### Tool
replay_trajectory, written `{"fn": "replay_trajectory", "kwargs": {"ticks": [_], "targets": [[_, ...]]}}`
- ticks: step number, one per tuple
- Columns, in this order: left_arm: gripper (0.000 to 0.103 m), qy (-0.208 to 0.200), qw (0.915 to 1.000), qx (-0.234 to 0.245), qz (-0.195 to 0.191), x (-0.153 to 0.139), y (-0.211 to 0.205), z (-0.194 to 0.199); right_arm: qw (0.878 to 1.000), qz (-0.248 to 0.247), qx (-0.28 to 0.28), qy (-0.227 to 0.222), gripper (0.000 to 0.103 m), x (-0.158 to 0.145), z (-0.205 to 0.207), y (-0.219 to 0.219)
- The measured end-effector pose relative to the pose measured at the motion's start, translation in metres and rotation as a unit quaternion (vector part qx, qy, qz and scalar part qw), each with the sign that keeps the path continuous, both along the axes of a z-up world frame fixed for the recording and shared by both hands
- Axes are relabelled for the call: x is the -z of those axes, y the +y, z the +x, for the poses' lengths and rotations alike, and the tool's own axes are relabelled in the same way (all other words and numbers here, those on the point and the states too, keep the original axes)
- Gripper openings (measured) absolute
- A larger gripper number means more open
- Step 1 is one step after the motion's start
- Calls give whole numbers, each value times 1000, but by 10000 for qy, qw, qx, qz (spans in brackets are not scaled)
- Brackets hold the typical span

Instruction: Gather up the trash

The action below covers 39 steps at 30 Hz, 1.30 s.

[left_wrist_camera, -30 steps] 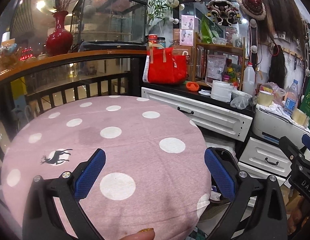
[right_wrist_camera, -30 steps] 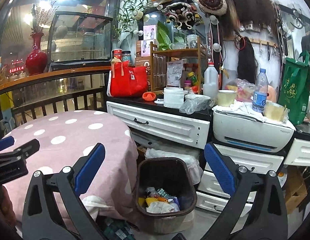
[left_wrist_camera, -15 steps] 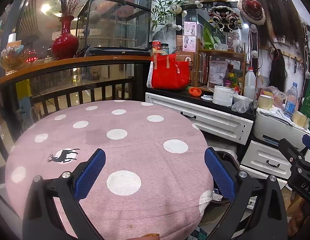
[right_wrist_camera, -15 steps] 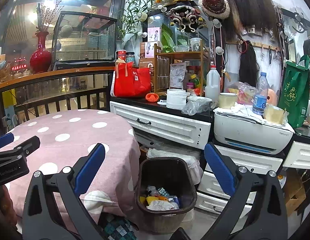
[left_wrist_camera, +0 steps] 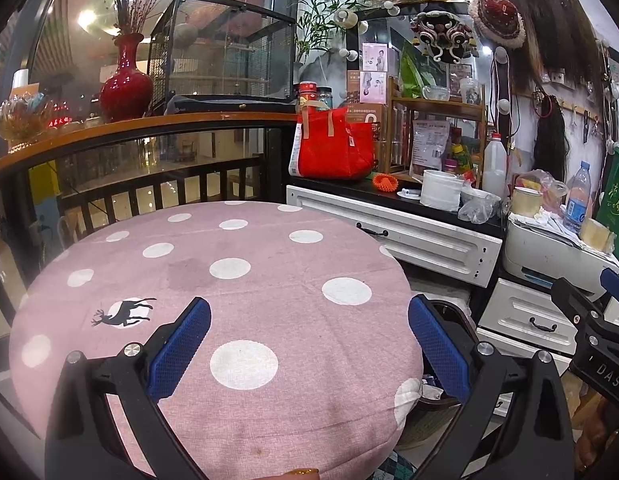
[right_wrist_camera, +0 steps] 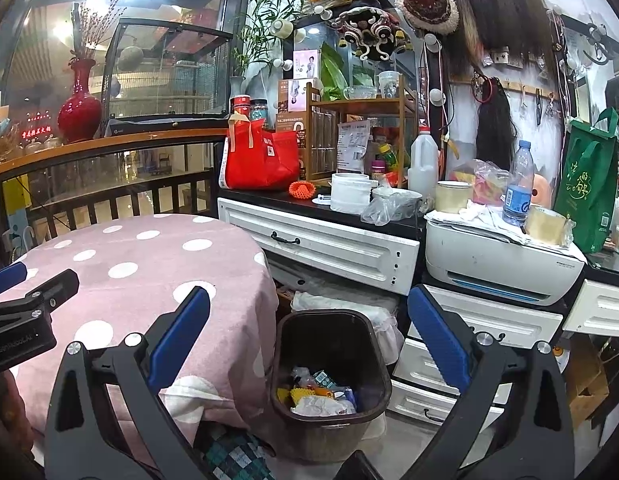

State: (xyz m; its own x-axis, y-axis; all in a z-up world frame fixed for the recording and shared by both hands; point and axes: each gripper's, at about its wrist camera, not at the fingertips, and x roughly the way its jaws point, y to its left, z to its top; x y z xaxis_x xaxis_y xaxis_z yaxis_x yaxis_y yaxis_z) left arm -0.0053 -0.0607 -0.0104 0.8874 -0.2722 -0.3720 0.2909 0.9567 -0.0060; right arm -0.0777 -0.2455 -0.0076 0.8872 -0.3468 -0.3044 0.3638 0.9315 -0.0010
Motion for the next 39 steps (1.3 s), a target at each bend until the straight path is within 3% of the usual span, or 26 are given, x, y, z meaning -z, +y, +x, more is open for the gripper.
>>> {"fn": "replay_trajectory", "kwargs": {"ticks": [39], "targets": [[98, 41, 10000, -31, 10, 2, 0, 3, 10000, 38, -45, 67, 98, 4, 2, -4]]}}
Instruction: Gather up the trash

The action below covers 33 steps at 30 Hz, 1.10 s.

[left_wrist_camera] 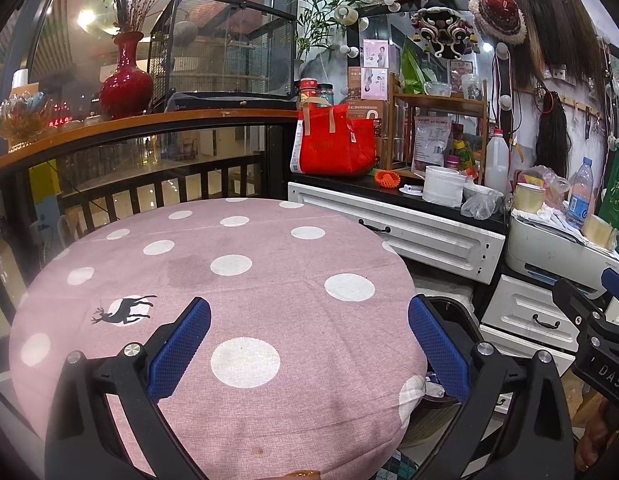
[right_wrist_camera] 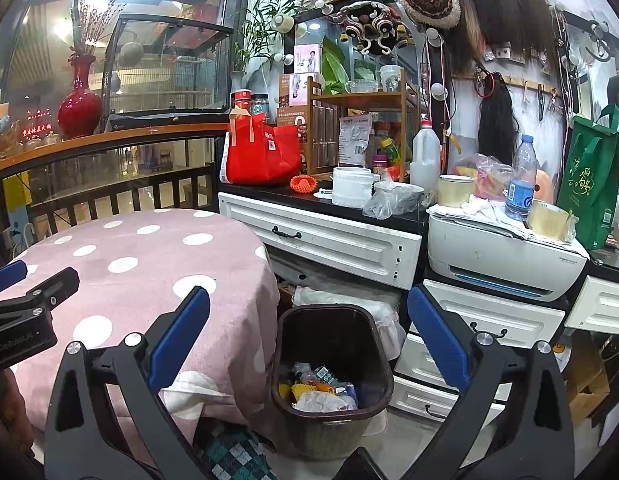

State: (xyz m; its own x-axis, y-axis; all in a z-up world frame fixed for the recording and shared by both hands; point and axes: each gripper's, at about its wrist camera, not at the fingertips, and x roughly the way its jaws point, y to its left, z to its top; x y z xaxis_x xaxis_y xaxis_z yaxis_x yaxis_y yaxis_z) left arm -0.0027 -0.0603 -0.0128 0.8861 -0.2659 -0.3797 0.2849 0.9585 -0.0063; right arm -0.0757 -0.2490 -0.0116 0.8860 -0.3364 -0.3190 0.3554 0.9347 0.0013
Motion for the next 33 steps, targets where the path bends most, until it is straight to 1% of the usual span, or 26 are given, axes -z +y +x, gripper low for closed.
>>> {"fn": "replay_trajectory", "kwargs": {"ticks": [29, 33], "targets": [[98, -2, 10000, 46, -8, 1, 2, 1, 10000, 14, 2, 2, 98, 1, 0, -1], [98, -21, 10000, 34, 41, 2, 3, 2, 10000, 23, 0, 11, 98, 2, 0, -1]]}}
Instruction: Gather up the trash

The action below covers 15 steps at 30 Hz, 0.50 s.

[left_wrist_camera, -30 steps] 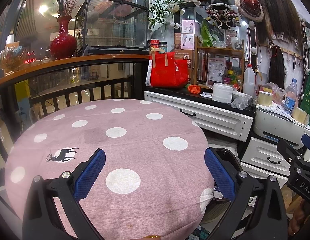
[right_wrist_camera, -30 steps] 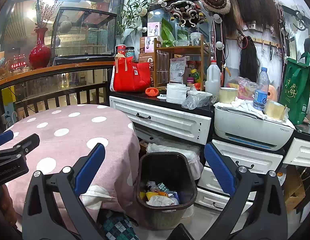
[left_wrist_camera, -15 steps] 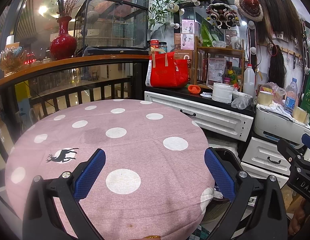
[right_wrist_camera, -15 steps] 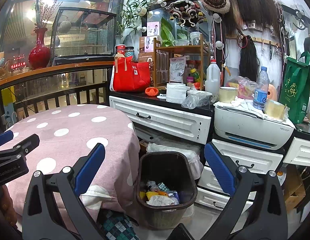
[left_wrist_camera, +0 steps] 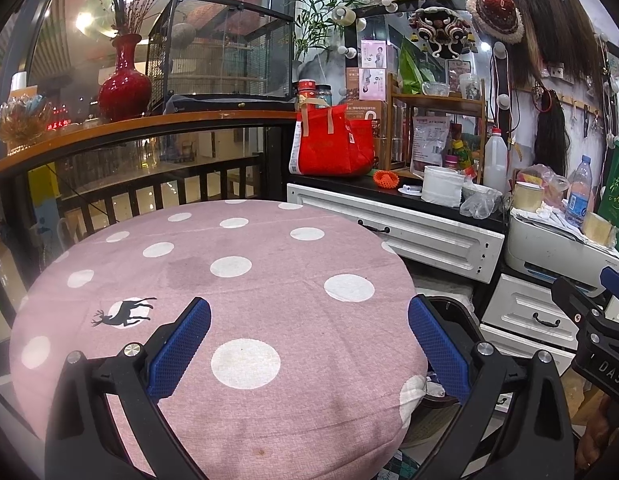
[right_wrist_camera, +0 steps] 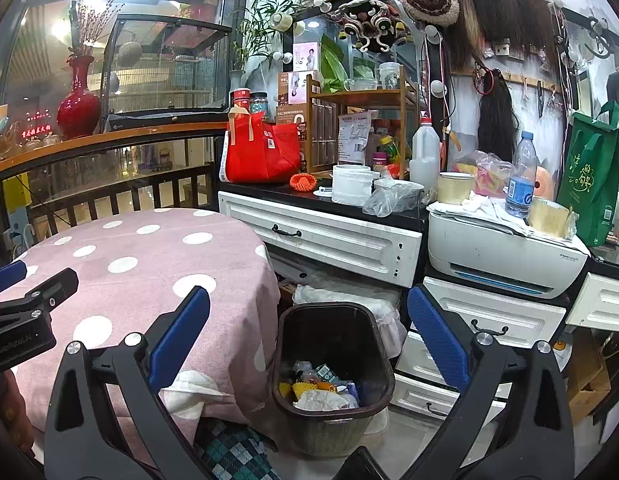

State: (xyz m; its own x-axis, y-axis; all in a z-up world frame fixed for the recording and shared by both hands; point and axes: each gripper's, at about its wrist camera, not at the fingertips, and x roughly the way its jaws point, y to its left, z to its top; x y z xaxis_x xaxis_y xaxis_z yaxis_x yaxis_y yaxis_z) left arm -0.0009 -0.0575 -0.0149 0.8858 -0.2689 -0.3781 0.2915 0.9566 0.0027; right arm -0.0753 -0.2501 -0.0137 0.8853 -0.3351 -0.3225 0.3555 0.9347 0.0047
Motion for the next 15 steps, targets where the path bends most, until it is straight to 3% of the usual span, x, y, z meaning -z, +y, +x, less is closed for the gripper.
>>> {"fn": "replay_trajectory", "kwargs": {"ticks": [15], "targets": [[98, 53, 10000, -13, -6, 1, 3, 2, 10000, 12, 5, 19, 98, 3, 1, 2]]}}
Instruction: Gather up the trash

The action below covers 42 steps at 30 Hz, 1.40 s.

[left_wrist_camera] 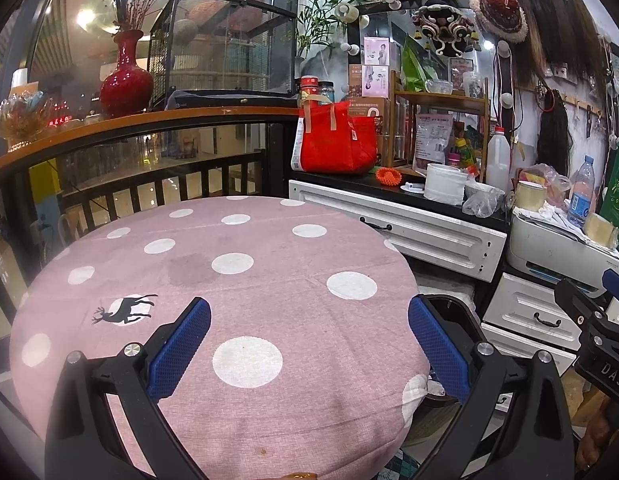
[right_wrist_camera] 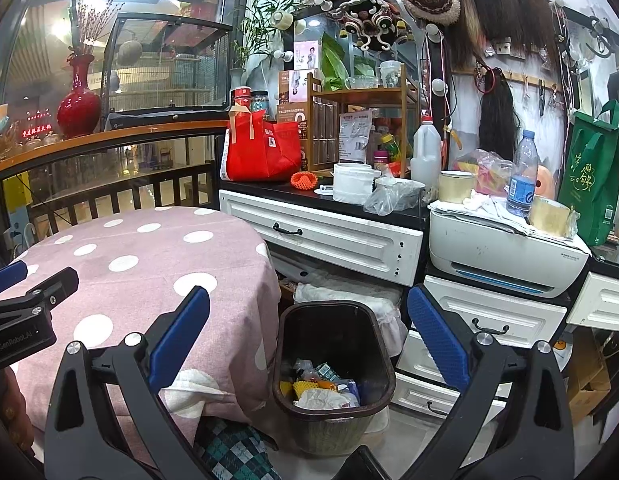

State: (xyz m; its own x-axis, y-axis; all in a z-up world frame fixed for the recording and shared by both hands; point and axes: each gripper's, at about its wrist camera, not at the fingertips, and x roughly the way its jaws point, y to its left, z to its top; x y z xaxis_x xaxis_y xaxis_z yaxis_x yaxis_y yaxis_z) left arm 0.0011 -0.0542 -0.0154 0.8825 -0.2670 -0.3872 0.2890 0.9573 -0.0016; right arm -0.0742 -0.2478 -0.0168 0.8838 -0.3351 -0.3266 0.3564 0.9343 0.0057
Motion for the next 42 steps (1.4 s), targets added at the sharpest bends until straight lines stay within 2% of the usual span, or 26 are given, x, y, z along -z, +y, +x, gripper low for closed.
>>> {"fn": "replay_trajectory", "kwargs": {"ticks": [42], "targets": [[98, 20, 10000, 7, 6, 1, 0, 1, 10000, 20, -8, 32, 98, 3, 2, 3]]}}
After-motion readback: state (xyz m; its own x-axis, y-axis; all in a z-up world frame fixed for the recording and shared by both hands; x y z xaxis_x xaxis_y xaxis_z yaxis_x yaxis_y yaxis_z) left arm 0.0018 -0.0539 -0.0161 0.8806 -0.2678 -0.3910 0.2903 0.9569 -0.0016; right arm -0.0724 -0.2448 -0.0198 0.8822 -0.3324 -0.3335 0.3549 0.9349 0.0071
